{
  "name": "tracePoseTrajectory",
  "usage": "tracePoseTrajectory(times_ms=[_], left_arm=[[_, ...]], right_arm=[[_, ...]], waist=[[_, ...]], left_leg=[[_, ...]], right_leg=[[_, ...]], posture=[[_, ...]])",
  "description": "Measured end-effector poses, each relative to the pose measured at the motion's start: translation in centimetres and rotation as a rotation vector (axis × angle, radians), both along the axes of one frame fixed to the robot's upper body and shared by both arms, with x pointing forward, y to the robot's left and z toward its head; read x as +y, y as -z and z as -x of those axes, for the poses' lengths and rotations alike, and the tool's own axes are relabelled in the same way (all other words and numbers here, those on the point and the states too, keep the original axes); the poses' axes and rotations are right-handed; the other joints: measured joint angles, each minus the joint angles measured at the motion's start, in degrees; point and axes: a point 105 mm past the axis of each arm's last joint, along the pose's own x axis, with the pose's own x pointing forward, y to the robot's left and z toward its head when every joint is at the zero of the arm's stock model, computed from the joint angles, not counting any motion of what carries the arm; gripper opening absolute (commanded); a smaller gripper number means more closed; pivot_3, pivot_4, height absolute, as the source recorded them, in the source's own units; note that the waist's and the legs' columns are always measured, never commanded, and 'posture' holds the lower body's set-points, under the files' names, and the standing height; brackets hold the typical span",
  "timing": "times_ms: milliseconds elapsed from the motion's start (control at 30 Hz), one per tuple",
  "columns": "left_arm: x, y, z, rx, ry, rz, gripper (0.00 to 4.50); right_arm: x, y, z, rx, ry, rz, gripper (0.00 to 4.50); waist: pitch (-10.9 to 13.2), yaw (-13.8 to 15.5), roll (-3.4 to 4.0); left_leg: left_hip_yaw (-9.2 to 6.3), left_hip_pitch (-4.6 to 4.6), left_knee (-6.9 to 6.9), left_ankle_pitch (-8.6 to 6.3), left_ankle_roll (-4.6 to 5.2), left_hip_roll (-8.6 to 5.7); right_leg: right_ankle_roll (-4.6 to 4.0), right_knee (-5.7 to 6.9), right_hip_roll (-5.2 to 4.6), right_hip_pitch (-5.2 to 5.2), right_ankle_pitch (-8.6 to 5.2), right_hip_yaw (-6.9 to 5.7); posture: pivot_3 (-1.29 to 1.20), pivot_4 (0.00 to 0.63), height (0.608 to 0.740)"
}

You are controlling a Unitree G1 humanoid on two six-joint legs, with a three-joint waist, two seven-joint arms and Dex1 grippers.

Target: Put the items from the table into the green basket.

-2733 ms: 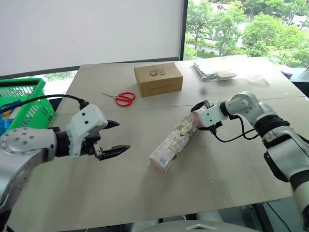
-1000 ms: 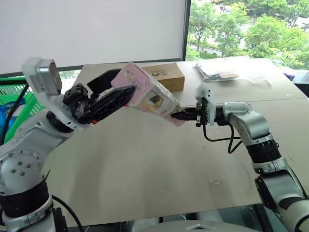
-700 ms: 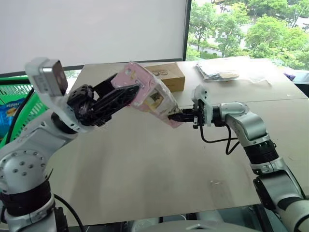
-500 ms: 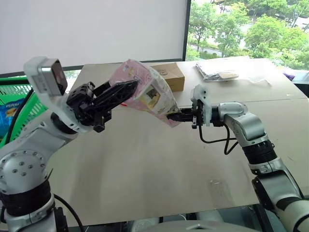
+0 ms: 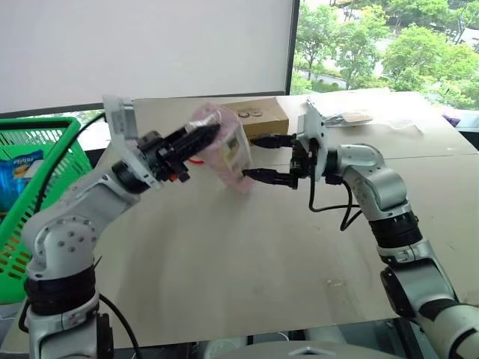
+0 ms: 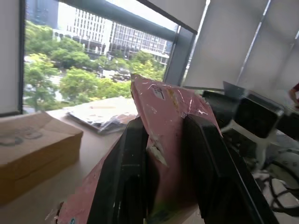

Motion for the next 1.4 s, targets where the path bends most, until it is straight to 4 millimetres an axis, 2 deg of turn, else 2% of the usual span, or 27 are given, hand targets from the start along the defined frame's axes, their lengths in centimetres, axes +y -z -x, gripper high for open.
tracePoseTrajectory(times_ms=[67, 133, 200, 267, 400, 467, 600, 700, 800, 900, 1167, 1400], left_arm=[[0.9, -1.7, -0.5, -0.049, -0.061, 0.001, 1.11], [2.2, -4.2, -1.0, -0.121, -0.145, -0.007, 1.11], [4.7, -7.9, -1.3, -0.228, -0.303, -0.025, 1.11], [6.6, -9.5, -1.5, -0.280, -0.431, -0.065, 1.11], [13.2, -10.9, -2.5, -0.305, -0.856, -0.258, 1.11], [16.3, -11.5, -2.3, -0.304, -1.034, -0.281, 1.11], [20.1, -12.8, -1.0, -0.334, -1.263, -0.297, 1.11], [22.7, -13.5, 0.6, -0.350, -1.400, -0.227, 1.11], [23.9, -13.5, 1.4, -0.342, -1.457, -0.166, 1.11], [24.8, -12.5, 1.7, -0.310, -1.489, -0.086, 1.11], [25.6, -7.7, 0.6, -0.162, -1.484, 0.083, 1.11], [26.5, -6.9, 1.3, -0.126, -1.519, 0.174, 1.11]], right_arm=[[-0.4, -0.4, 0.1, 0.022, -0.002, -0.020, 3.87], [-0.9, -1.6, 0.5, 0.050, -0.025, -0.078, 3.87], [-1.1, -3.5, 1.5, 0.081, -0.083, -0.150, 3.87], [-1.2, -4.3, 2.1, 0.101, -0.119, -0.188, 3.87], [-1.4, -5.3, 2.7, 0.146, -0.159, -0.241, 3.87], [-1.6, -5.3, 2.6, 0.155, -0.149, -0.248, 3.87], [-1.6, -5.4, 2.5, 0.156, -0.139, -0.253, 3.87], [-1.6, -5.5, 2.5, 0.156, -0.145, -0.259, 3.87], [-1.5, -5.5, 2.5, 0.156, -0.149, -0.266, 3.87], [-1.5, -5.5, 2.3, 0.162, -0.146, -0.281, 3.87], [-1.6, -5.5, 2.0, 0.152, -0.127, -0.285, 3.87], [-1.7, -5.4, 1.8, 0.148, -0.107, -0.273, 3.87]], waist=[[0.0, -0.2, 0.00], [0.0, -0.2, 0.00], [0.0, -0.2, 0.00], [0.0, -0.1, 0.01], [0.0, -0.1, 0.02], [0.0, 0.1, -0.02], [-0.1, 0.6, -0.16], [-0.1, 0.6, -0.18], [-0.1, 0.8, -0.21], [-0.2, 1.0, -0.28], [-0.5, 1.6, -0.78], [-0.5, 1.5, -0.85]], left_leg=[[0.03, 0.02, -0.01, 0.00, 0.01, 0.02], [-0.01, 0.01, -0.02, 0.00, 0.00, 0.03], [0.01, 0.02, -0.04, 0.00, 0.00, 0.03], [0.03, 0.04, -0.07, -0.01, 0.01, 0.01], [0.05, 0.05, -0.08, -0.07, 0.12, 0.00], [-0.02, -0.02, -0.07, -0.07, 0.11, 0.01], [-0.08, -0.09, -0.06, -0.04, 0.05, 0.02], [-0.09, -0.10, -0.06, -0.04, 0.06, 0.03], [-0.14, -0.10, -0.06, -0.05, 0.07, 0.06], [-0.18, -0.08, -0.06, -0.05, 0.07, 0.05], [-0.29, -0.15, -0.06, -0.04, 0.02, 0.02], [-0.38, -0.21, -0.08, -0.01, -0.07, -0.01]], right_leg=[[-0.01, 0.03, 0.02, -0.01, 0.00, 0.02], [-0.02, 0.03, 0.04, -0.02, 0.00, 0.00], [-0.02, 0.02, 0.04, -0.03, 0.00, 0.00], [-0.02, 0.01, 0.04, -0.03, 0.00, 0.01], [-0.01, 0.01, 0.05, -0.03, 0.00, 0.00], [0.00, -0.02, 0.03, -0.03, 0.01, -0.09], [0.01, -0.06, -0.11, -0.04, 0.01, -0.16], [0.01, -0.05, -0.19, -0.04, 0.02, -0.16], [0.01, -0.01, -0.31, -0.04, 0.02, -0.23], [0.00, 0.06, -0.54, -0.04, 0.02, -0.30], [-0.01, 0.08, -0.68, -0.07, 0.03, -0.39], [-0.02, 0.07, -0.81, -0.11, 0.04, -0.55]], posture=[[0.09, 0.000, 0.724], [0.11, 0.000, 0.724], [0.11, 0.000, 0.724], [0.11, 0.000, 0.724], [0.11, 0.000, 0.724], [0.12, 0.000, 0.724], [0.12, 0.000, 0.724], [0.12, 0.000, 0.724], [0.14, 0.000, 0.724], [0.14, 0.000, 0.724], [0.14, 0.000, 0.724], [0.14, 0.000, 0.724]])
